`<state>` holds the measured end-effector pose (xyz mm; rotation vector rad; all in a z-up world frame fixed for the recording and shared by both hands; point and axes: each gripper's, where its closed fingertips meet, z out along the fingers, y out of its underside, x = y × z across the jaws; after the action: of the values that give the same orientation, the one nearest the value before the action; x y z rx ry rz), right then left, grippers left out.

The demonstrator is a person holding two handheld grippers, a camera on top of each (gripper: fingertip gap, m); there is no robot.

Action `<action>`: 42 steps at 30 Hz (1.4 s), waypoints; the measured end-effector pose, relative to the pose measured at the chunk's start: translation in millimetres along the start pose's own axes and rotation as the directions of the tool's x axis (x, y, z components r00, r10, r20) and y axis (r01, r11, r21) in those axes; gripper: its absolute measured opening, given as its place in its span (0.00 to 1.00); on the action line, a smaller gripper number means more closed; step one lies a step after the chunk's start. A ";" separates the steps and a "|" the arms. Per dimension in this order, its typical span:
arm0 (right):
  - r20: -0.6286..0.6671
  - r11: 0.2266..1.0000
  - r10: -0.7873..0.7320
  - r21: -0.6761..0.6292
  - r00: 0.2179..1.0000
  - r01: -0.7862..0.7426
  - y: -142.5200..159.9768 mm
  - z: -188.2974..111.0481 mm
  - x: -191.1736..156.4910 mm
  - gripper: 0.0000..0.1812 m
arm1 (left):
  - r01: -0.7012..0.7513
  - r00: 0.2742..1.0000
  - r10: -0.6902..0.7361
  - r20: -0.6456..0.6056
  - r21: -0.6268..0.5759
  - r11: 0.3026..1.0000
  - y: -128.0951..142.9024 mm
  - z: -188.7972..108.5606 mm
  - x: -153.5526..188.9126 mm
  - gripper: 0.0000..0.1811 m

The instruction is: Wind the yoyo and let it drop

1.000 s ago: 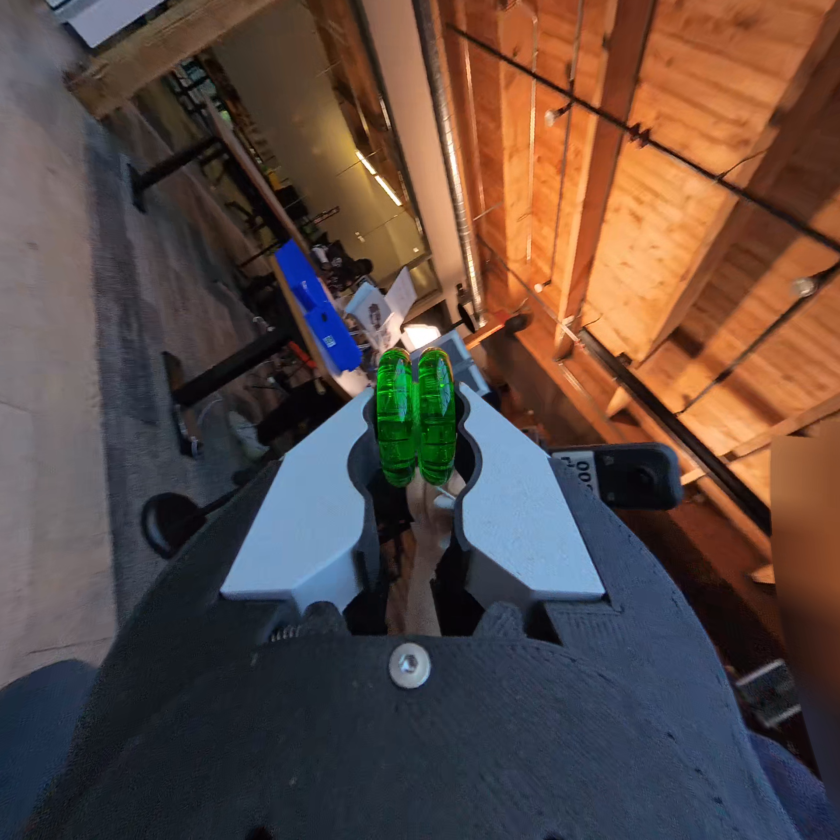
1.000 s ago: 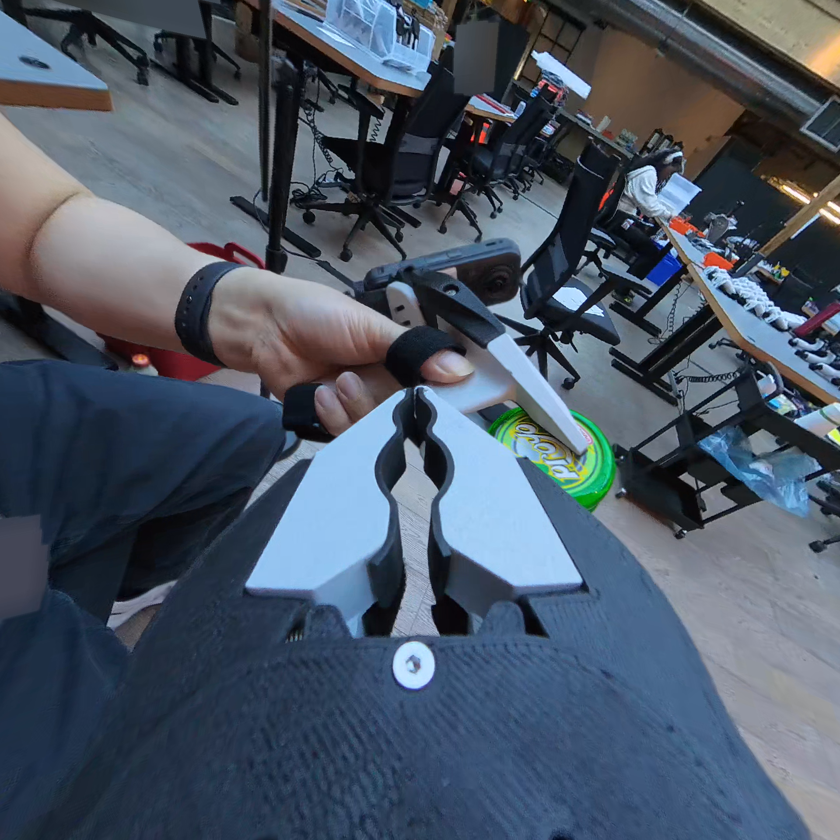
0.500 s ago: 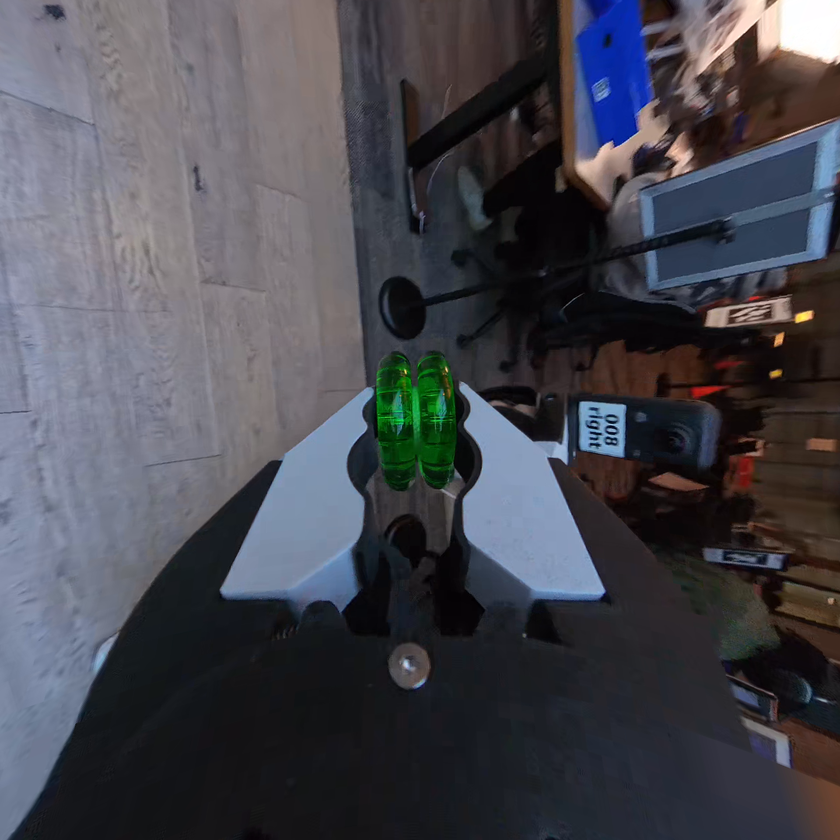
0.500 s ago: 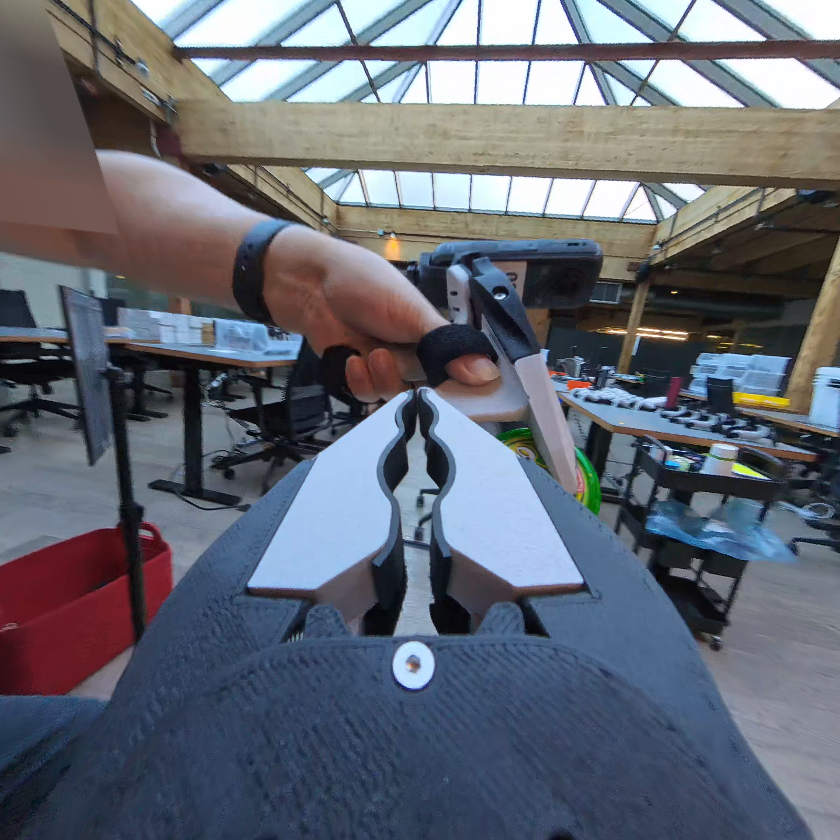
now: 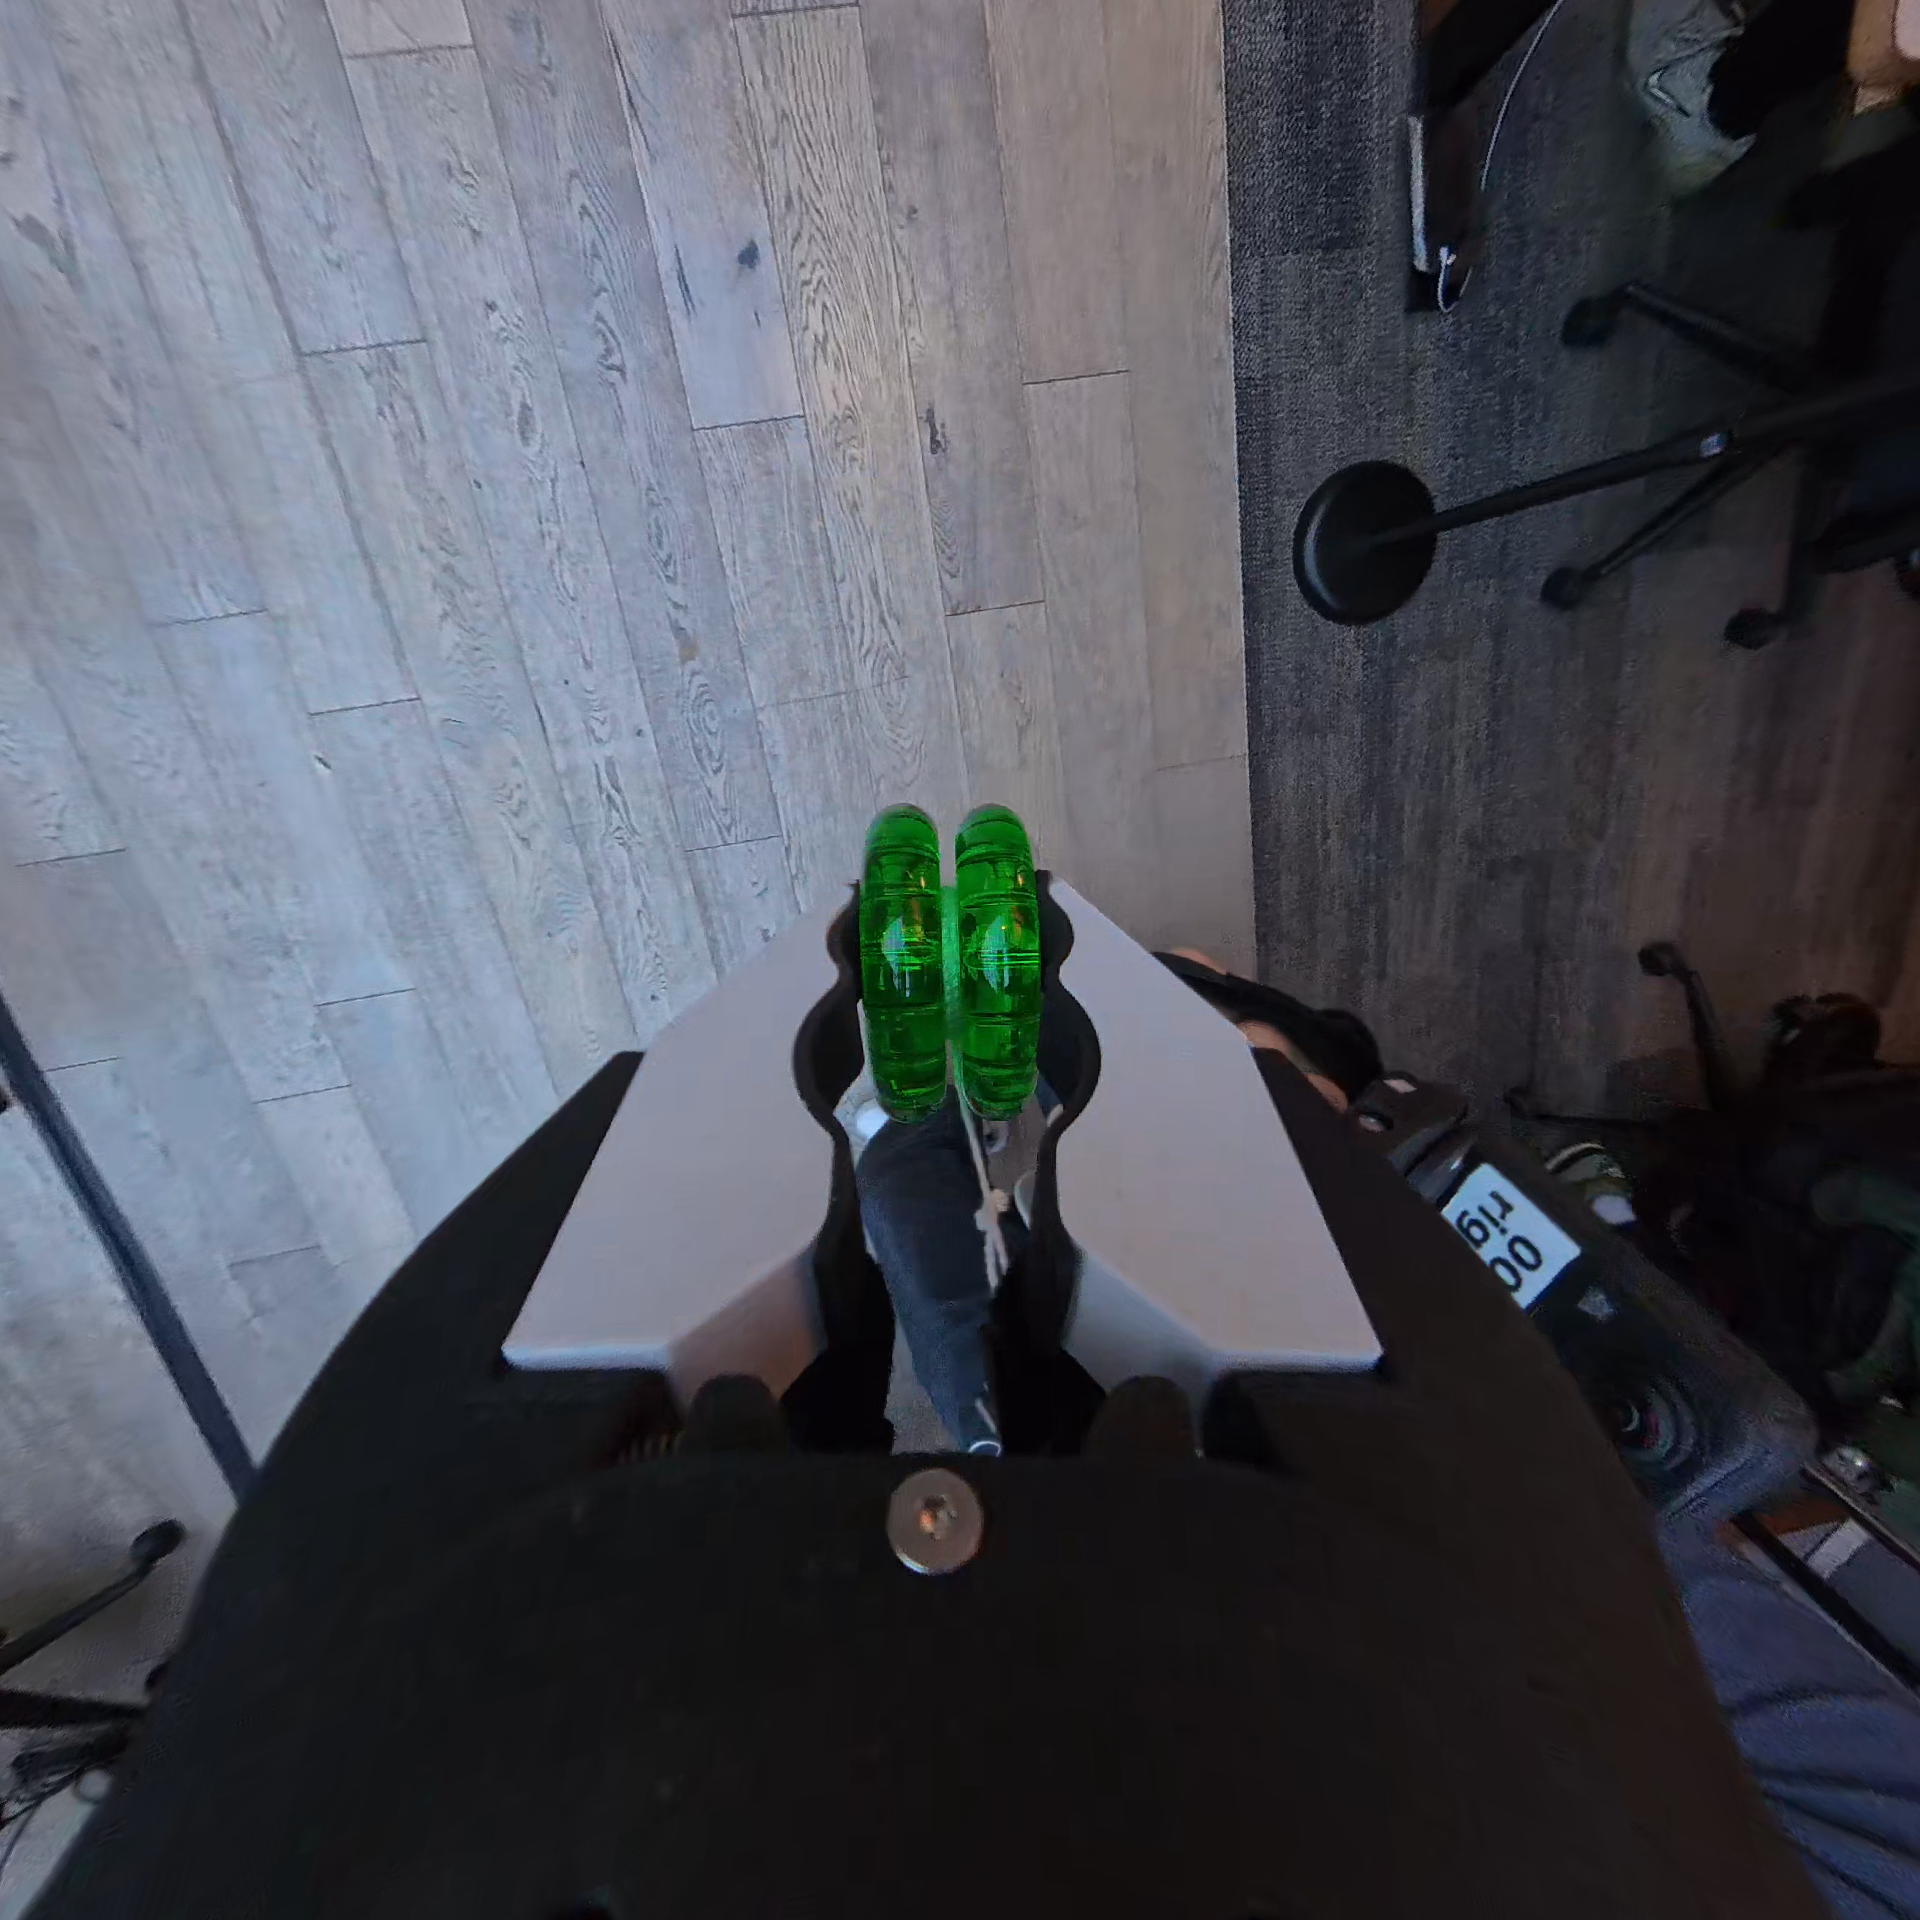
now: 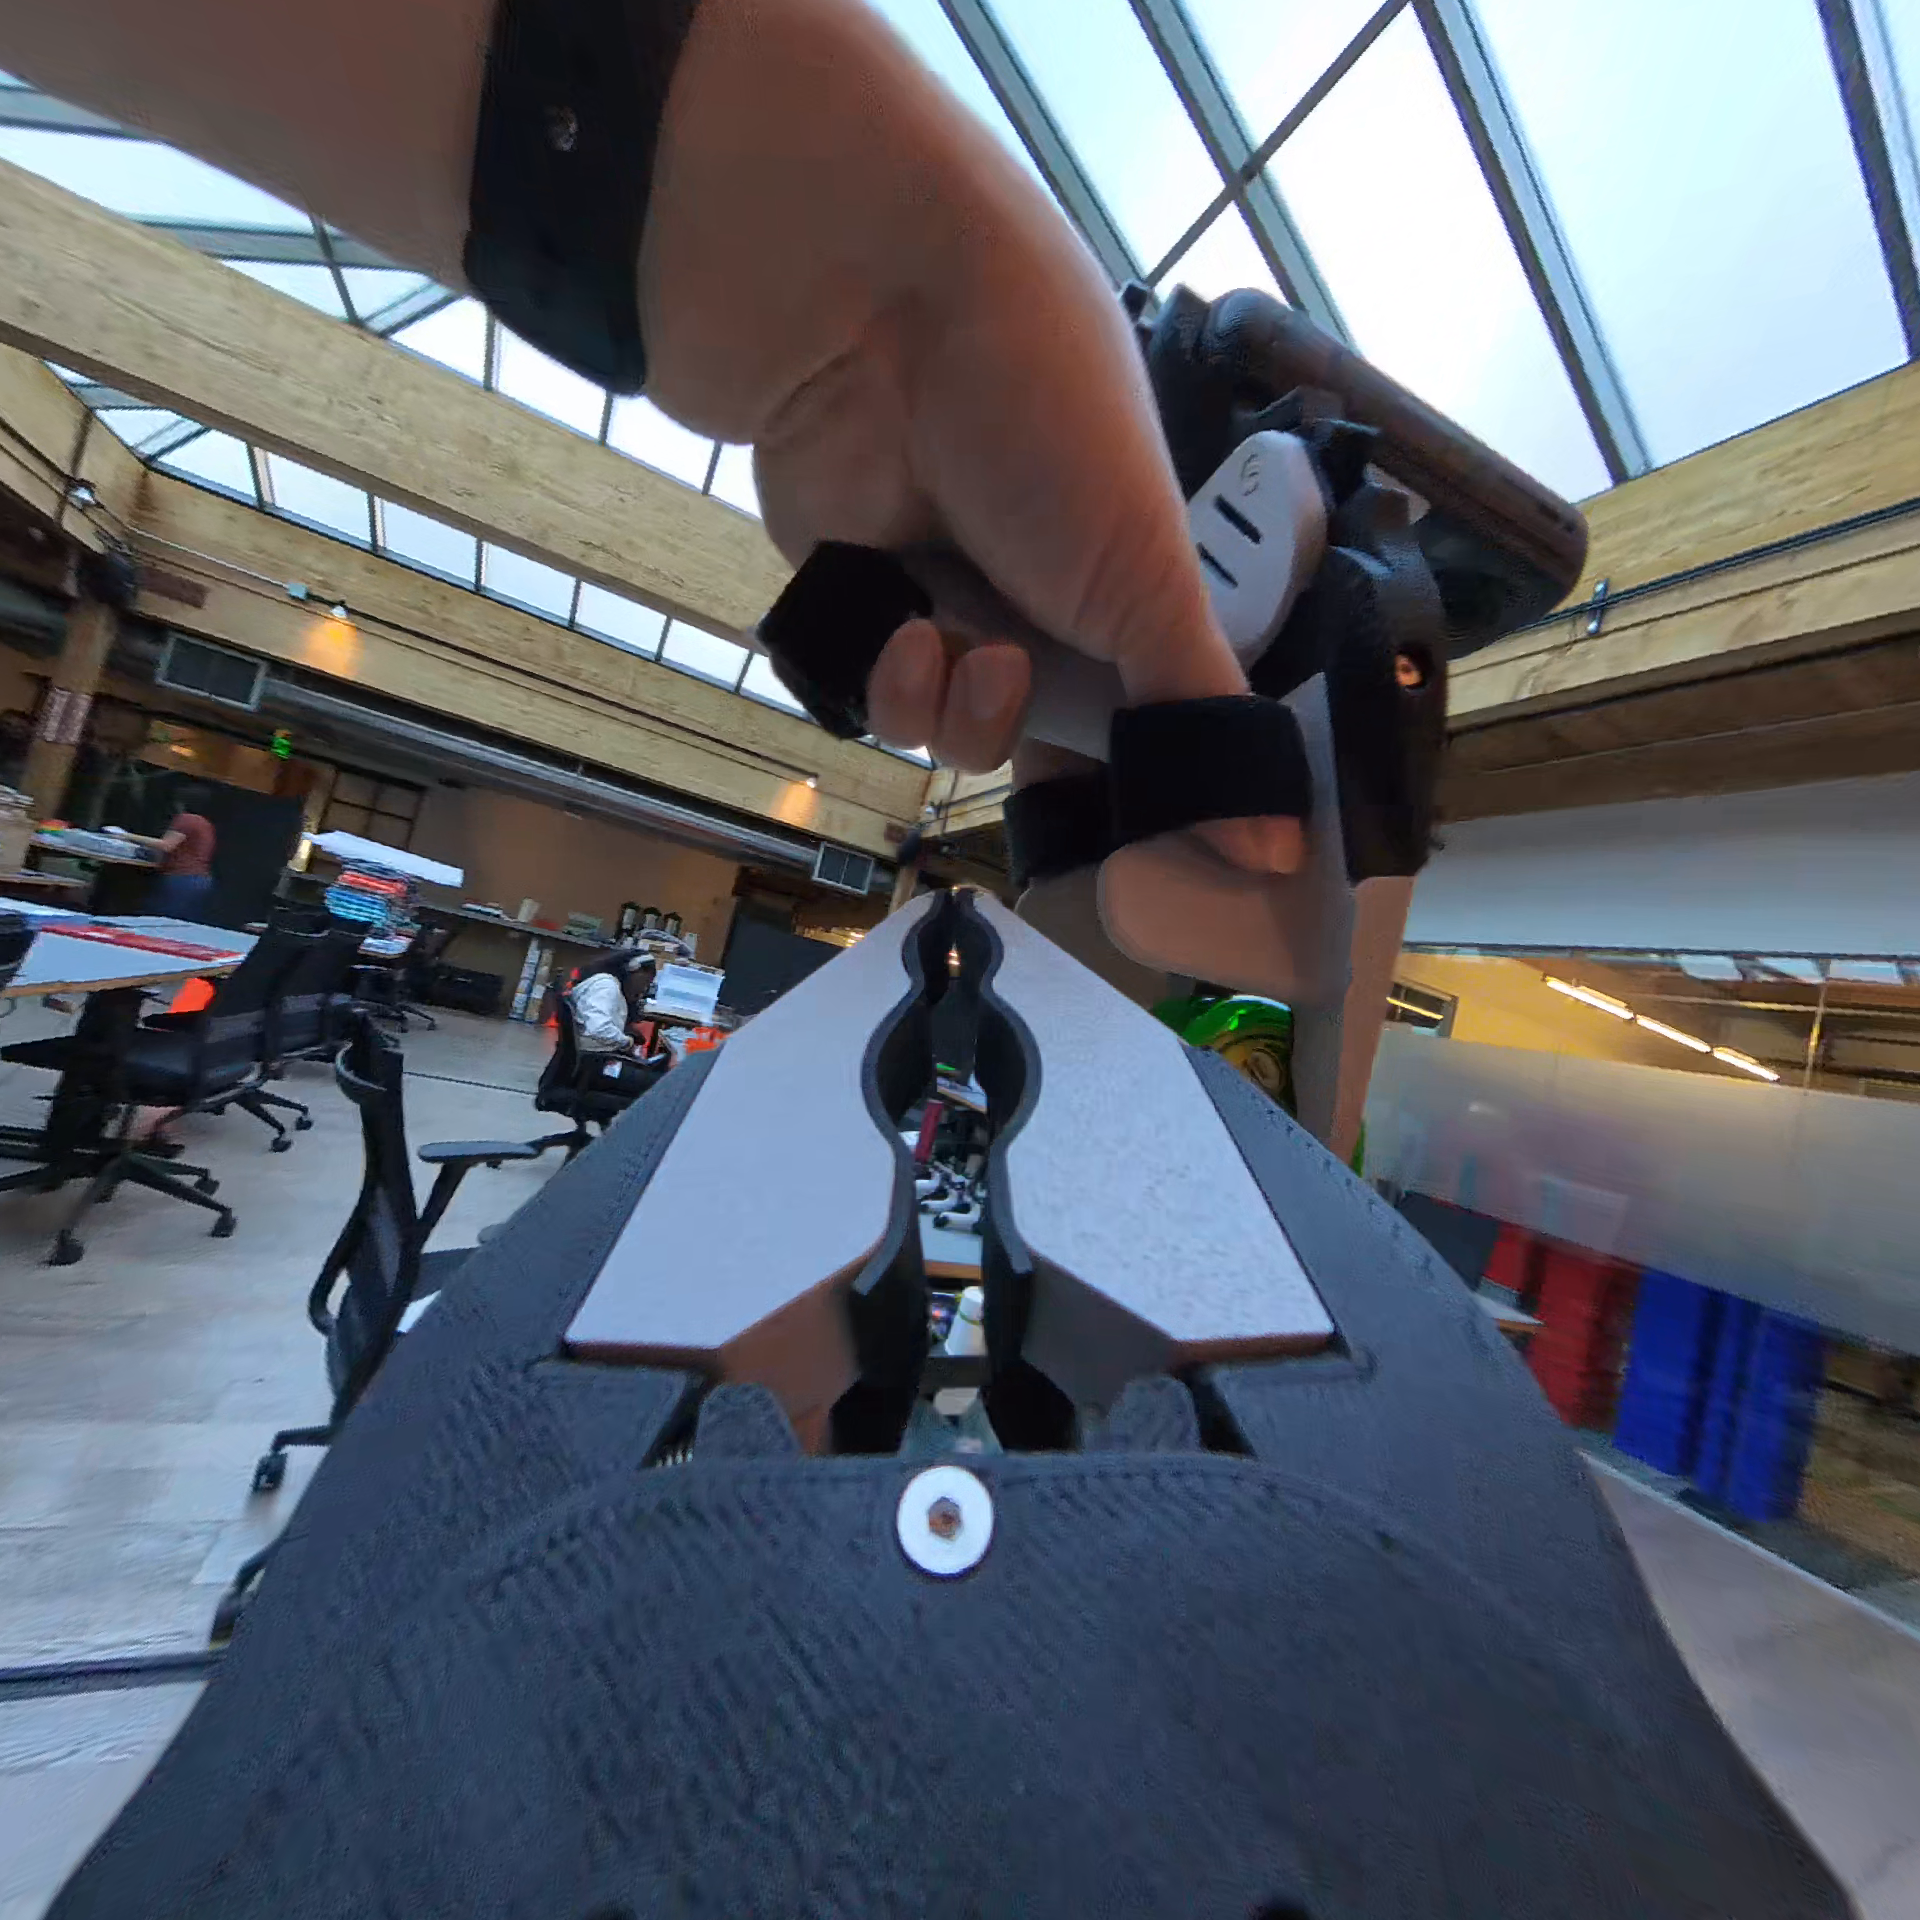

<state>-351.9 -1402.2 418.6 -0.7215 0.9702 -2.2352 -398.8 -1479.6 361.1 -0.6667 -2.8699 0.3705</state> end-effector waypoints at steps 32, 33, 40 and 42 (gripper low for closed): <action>0.105 0.850 0.419 -0.395 0.902 -0.349 11.1 85.3 107.6 0.00 | 0.212 0.826 0.183 -0.533 0.594 0.776 14.5 -37.7 -183.9 0.25; 0.131 0.850 0.402 -0.421 0.906 -0.316 7.1 92.8 107.9 0.00 | 0.217 0.818 0.216 -0.534 0.634 0.742 41.3 -33.4 -188.8 0.25; 0.264 0.867 0.214 -0.494 0.940 -0.058 -55.8 176.6 136.1 0.00 | 0.469 0.694 0.356 -0.626 0.768 0.436 229.5 -51.7 -193.6 0.15; 0.266 0.865 0.157 -0.501 0.951 -0.003 -74.4 202.3 150.1 0.00 | 0.449 0.717 0.350 -0.602 0.784 0.430 268.9 -52.5 -193.0 0.13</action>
<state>-340.1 -1556.5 630.9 -1.1821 1.4043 -1.7358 -106.3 -1322.6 315.2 -0.3289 -1.5127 1.2335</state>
